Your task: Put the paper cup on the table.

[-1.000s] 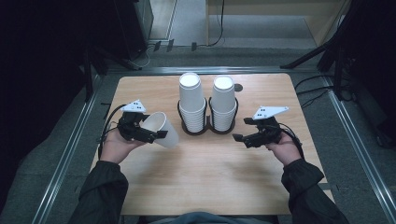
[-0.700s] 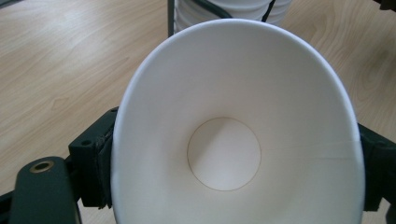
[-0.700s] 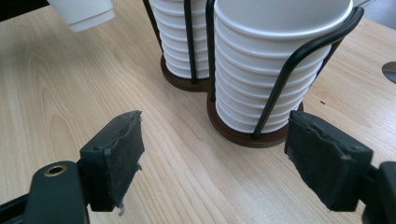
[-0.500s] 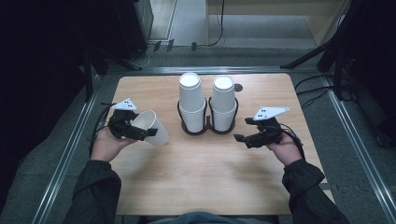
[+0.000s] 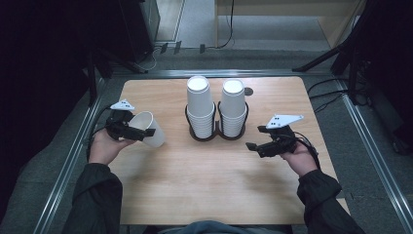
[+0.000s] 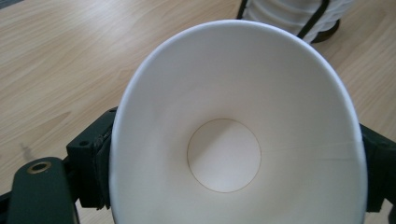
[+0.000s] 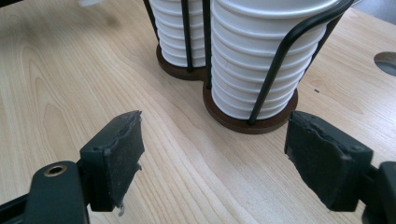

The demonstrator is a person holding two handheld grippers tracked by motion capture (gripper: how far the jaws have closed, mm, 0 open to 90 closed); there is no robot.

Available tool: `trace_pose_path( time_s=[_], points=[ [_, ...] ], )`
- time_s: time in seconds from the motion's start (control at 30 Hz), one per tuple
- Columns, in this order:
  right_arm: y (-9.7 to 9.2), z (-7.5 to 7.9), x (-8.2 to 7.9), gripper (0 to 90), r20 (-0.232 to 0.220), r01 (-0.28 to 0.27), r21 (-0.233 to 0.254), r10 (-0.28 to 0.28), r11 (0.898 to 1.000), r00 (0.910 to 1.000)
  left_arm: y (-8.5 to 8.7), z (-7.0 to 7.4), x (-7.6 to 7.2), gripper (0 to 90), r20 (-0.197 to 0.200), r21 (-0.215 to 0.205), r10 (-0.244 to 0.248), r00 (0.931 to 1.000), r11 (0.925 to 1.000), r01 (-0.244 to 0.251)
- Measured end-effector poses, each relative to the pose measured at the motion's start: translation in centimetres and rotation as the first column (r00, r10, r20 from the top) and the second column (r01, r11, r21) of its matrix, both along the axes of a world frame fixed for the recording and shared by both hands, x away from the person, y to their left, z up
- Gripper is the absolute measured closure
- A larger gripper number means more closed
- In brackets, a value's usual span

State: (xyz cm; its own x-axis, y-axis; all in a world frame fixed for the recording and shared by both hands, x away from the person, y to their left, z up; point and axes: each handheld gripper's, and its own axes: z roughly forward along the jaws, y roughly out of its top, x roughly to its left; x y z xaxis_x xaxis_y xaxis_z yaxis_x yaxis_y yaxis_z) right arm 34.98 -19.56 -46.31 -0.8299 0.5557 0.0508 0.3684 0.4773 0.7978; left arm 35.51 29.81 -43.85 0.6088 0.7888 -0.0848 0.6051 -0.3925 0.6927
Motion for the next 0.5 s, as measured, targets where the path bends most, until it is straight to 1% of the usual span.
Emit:
trace_pose_path(
  time_s=[0.03,0.07,0.1,0.13,0.2,0.33,0.4,0.5],
  points=[
    [0.0,0.0,0.0,19.8,0.0,0.0,0.0,0.0,1.0,1.0,0.0,0.0,0.0,11.7,0.0,0.0,0.0,1.0,1.0,0.0],
    [0.0,0.0,-0.1,19.8,0.001,0.002,0.001,-0.002,1.0,1.0,0.3,-0.1,0.2,11.7,-0.006,-0.001,0.012,0.9999,0.9999,-0.012],
    [-0.1,0.0,-0.2,19.8,-0.001,0.006,-0.004,-0.006,1.0,1.0,0.6,-0.2,0.3,11.4,-0.014,0.003,0.039,0.9991,0.9992,-0.039],
    [-0.1,-0.1,-0.2,19.9,0.0,0.005,-0.005,-0.005,1.0,1.0,0.8,-0.2,0.5,11.2,-0.015,0.012,0.054,0.9984,0.9985,-0.054],
    [-0.2,-0.1,-0.2,19.9,-0.003,0.006,-0.004,-0.006,1.0,1.0,1.1,-0.4,0.7,11.1,-0.018,0.013,0.072,0.9972,0.9973,-0.072],
    [-0.4,-0.1,-0.3,19.8,-0.007,0.012,-0.005,-0.012,1.0,0.9999,1.9,-0.7,1.2,11.1,-0.028,0.012,0.098,0.9948,0.9951,-0.098],
    [-0.4,-0.1,-0.3,19.8,0.0,0.015,-0.009,-0.015,1.0,0.9999,2.2,-0.8,1.3,11.1,-0.025,0.021,0.114,0.9931,0.9933,-0.114],
    [-0.4,-0.2,-0.3,19.8,-0.001,0.019,-0.006,-0.019,1.0,0.9998,2.8,-1.0,1.4,11.0,-0.029,0.023,0.129,0.9913,0.9915,-0.128]
  ],
)
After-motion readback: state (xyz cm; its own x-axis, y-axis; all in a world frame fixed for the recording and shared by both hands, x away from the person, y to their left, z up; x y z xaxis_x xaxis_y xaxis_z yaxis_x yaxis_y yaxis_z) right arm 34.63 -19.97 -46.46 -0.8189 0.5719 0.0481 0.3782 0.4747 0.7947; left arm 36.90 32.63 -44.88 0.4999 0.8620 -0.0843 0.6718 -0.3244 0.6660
